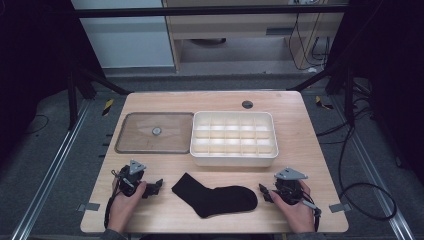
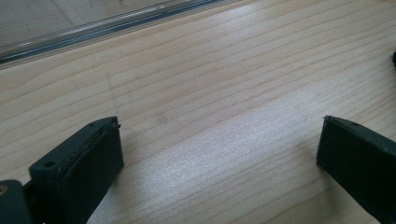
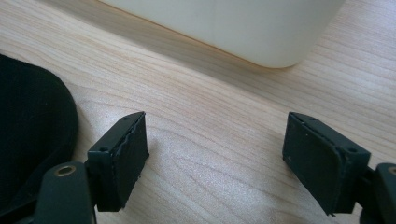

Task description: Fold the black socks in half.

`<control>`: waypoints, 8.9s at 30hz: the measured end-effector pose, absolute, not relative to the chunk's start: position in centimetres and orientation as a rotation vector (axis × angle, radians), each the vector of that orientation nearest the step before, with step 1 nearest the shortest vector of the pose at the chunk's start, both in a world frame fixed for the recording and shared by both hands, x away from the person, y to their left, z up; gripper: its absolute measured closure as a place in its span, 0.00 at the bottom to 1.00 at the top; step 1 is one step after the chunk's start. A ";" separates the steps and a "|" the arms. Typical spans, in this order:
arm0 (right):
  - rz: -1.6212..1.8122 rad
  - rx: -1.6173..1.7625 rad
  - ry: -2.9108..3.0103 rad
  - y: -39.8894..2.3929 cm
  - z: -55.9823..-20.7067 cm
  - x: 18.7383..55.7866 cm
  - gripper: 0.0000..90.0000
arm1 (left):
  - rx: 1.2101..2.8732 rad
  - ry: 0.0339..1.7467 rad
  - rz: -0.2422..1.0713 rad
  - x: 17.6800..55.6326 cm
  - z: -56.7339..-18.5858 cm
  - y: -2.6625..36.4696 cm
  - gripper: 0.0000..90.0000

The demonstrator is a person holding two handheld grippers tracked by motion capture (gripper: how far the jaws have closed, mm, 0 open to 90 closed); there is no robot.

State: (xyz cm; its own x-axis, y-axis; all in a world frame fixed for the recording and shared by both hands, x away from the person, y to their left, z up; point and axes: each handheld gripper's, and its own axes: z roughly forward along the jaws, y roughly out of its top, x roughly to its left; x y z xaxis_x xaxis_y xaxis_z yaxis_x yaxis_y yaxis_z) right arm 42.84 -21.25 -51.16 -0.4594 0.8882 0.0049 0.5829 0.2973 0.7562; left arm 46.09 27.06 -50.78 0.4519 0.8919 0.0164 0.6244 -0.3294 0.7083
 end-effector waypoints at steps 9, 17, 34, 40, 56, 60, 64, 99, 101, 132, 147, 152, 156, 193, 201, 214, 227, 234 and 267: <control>0.989 1.323 2.142 -21.3 -51.2 42.7 0.25 | 2.089 1.168 0.457 44.4 -49.2 26.2 0.05; 0.986 1.325 2.136 -21.4 -51.2 42.6 0.27 | 2.088 1.126 0.406 43.4 -48.3 26.0 0.05; 0.925 1.352 2.317 -19.2 -45.8 41.2 0.54 | 2.293 0.999 0.409 43.3 -45.3 22.7 0.10; 0.902 1.367 2.400 -18.5 -44.0 42.5 0.50 | 2.372 1.004 0.369 44.4 -44.0 21.5 0.08; 0.889 1.378 2.466 -16.2 -46.1 41.0 0.53 | 2.412 1.042 0.255 45.8 -45.3 18.2 0.42; 0.878 1.371 2.467 -16.0 -45.9 40.6 0.51 | 2.458 1.048 0.273 45.5 -45.5 18.1 0.50; 0.877 1.356 2.477 -15.7 -45.7 40.3 0.48 | 2.498 1.056 0.244 45.5 -45.8 18.5 0.57; 0.836 1.404 2.515 -16.4 -46.6 41.3 0.47 | 2.628 1.028 0.169 46.0 -46.6 16.6 0.85; 0.836 1.404 2.520 -16.4 -46.8 41.5 0.51 | 2.625 1.027 0.167 46.0 -46.6 16.6 0.86; 0.791 1.328 2.591 -13.6 -47.7 41.5 0.87 | 2.510 0.997 0.185 45.9 -44.0 18.5 0.88; 0.826 1.284 2.627 -11.8 -47.6 41.7 0.87 | 2.486 0.984 0.196 45.7 -41.9 19.5 0.88; 0.833 1.293 2.638 -11.4 -47.6 41.8 0.87 | 2.489 0.951 0.185 45.7 -40.5 18.8 0.88; 0.841 1.282 2.650 -11.1 -47.6 41.9 0.87 | 2.475 0.914 0.171 45.4 -39.5 17.9 0.88; 0.920 1.298 2.622 -11.7 -47.1 40.9 0.76 | 2.527 0.694 0.102 42.9 -41.3 9.5 0.88; 0.920 1.306 2.643 -11.6 -47.4 41.2 0.91 | 2.531 0.662 0.092 42.6 -41.2 8.9 0.88; 0.944 1.316 2.646 -11.5 -47.8 41.3 0.89 | 2.541 0.653 0.061 42.2 -43.6 7.0 0.88; 0.971 1.316 2.563 -13.8 -45.8 40.4 0.66 | 2.491 0.654 0.007 41.8 -44.5 6.5 0.77; 0.970 1.341 2.493 -13.8 -44.3 40.7 0.57 | 2.449 0.674 0.138 41.1 -41.4 8.1 0.49; 0.912 1.397 2.482 -9.0 -45.4 43.7 0.43 | 2.392 0.807 0.237 38.4 -46.6 14.6 0.37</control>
State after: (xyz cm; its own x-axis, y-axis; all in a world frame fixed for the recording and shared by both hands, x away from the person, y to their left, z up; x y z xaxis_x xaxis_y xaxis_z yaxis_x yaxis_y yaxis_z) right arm 43.69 -9.05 -45.42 -0.5546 0.8168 0.1589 0.7254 0.3811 0.5732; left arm 38.42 14.57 -46.61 0.7997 0.6001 -0.0203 0.4935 -0.6377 0.5914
